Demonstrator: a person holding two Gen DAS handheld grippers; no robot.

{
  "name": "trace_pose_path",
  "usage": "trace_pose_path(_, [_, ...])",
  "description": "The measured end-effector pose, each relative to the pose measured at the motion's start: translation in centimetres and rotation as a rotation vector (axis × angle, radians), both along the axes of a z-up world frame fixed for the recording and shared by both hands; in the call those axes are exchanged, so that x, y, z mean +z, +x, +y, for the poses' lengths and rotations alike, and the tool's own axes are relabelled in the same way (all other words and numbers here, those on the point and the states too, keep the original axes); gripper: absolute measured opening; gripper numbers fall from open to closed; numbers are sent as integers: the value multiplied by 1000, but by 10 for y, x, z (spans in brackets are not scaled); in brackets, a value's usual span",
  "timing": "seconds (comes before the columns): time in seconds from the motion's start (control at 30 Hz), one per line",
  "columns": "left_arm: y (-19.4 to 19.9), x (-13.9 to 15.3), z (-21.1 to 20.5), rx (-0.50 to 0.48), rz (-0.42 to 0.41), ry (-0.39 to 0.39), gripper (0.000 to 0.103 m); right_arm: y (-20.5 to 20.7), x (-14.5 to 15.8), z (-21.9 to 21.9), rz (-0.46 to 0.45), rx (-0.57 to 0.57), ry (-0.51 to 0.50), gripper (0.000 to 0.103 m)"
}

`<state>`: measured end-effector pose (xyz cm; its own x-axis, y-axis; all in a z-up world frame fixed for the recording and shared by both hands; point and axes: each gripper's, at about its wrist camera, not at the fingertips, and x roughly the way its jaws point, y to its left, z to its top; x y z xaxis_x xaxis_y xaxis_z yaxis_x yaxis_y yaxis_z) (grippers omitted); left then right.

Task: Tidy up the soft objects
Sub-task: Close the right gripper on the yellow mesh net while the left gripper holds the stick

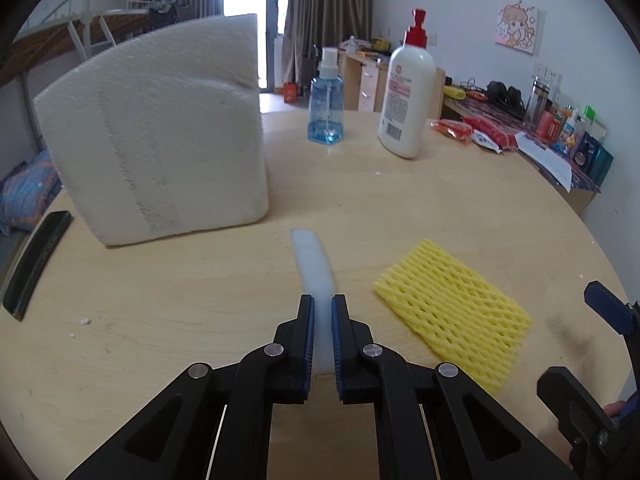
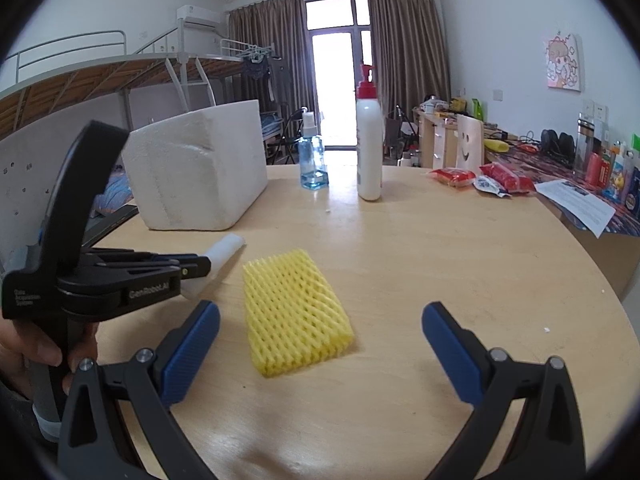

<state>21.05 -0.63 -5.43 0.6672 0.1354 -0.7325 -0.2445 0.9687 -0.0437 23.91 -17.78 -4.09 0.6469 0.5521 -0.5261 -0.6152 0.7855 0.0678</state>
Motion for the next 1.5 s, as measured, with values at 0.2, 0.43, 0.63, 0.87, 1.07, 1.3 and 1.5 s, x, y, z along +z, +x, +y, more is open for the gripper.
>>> trace_pose_path(0.2, [-9,7,10,11,-32,18,9,0,1,13,-5,18,-20,102])
trace_pose_path(0.43, [-18,10,24,28,-55,24,9,2,-2,28,19,17,-45,102])
trace_pose_path(0.63, [-22,11,34,41,-70,35,9,10,-7,37,72,-7,-59,102])
trace_pose_path(0.87, [-26,10,42,44,-75,30,9,15,-12,45,118,1,-108,84])
trace_pose_path(1.07, [-29,10,44,37,-85,21,9,19,-18,51,147,4,-162,74])
trace_pose_path(1.3, [-31,10,45,29,-91,14,9,24,-22,52,183,-13,-186,51])
trace_pose_path(1.5, [-34,11,43,13,-96,10,9,19,-24,60,164,-7,-238,51])
